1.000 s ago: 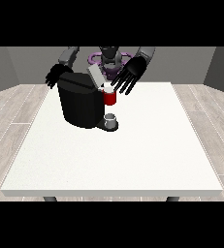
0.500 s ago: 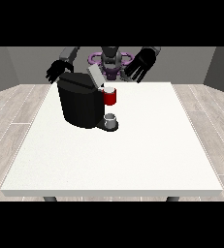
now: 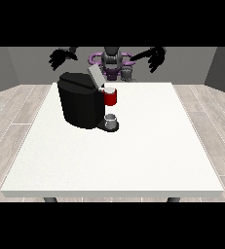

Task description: Insert the coffee pod into the coffee machine and close the lid

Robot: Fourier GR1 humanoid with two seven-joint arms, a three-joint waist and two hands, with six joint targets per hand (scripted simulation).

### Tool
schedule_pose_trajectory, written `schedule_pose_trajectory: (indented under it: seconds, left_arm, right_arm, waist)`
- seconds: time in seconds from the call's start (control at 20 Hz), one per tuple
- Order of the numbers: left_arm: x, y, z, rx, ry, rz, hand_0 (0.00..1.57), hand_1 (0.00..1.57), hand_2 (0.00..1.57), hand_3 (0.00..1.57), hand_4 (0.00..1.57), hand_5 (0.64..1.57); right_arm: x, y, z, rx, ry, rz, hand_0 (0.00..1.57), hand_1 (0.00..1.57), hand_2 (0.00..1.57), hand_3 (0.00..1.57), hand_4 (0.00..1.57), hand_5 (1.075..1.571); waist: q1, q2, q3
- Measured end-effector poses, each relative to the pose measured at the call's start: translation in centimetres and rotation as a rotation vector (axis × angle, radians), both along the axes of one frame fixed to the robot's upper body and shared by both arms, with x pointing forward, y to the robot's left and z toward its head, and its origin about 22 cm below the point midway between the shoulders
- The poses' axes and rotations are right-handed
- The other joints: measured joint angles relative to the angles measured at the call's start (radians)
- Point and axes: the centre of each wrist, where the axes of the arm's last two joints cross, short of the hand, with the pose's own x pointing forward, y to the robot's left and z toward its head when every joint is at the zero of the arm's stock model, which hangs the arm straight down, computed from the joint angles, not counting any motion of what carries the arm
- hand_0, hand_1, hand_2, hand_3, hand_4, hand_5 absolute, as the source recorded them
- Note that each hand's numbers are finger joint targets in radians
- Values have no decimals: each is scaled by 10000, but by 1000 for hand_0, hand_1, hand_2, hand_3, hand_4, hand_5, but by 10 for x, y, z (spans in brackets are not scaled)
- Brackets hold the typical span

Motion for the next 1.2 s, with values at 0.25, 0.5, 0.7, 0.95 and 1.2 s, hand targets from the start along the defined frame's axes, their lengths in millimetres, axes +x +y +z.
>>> schedule_pose_trajectory:
  seconds: [0.25,0.5,0.7,0.95,1.2]
  left_arm:
    - [-20,0,-37,-1502,776,260,0,0,0,0,90,1571]
    - [-41,3,-64,-2388,1257,329,0,0,0,0,0,1571]
    - [-53,-5,-74,-3066,1417,117,0,0,0,0,135,1571]
    - [-62,-11,-75,-3592,1362,79,0,0,0,0,0,1571]
    - [-70,-16,-67,-3888,1142,-90,0,0,0,0,103,1571]
  right_arm:
    - [10,-4,24,-295,-201,597,0,0,0,0,43,1571]
    - [17,-3,43,-312,-401,1146,0,0,0,0,0,1571]
    - [22,-2,47,-623,-505,1461,0,0,0,0,137,1571]
    - [34,12,57,-1061,-755,1869,0,0,0,0,0,1571]
    - [46,16,55,-1102,-672,2094,0,0,0,0,0,1571]
  waist:
    - [593,-699,1]
    - [1130,-976,5]
    - [1666,-947,9]
    - [2013,-665,8]
    - [2301,-365,11]
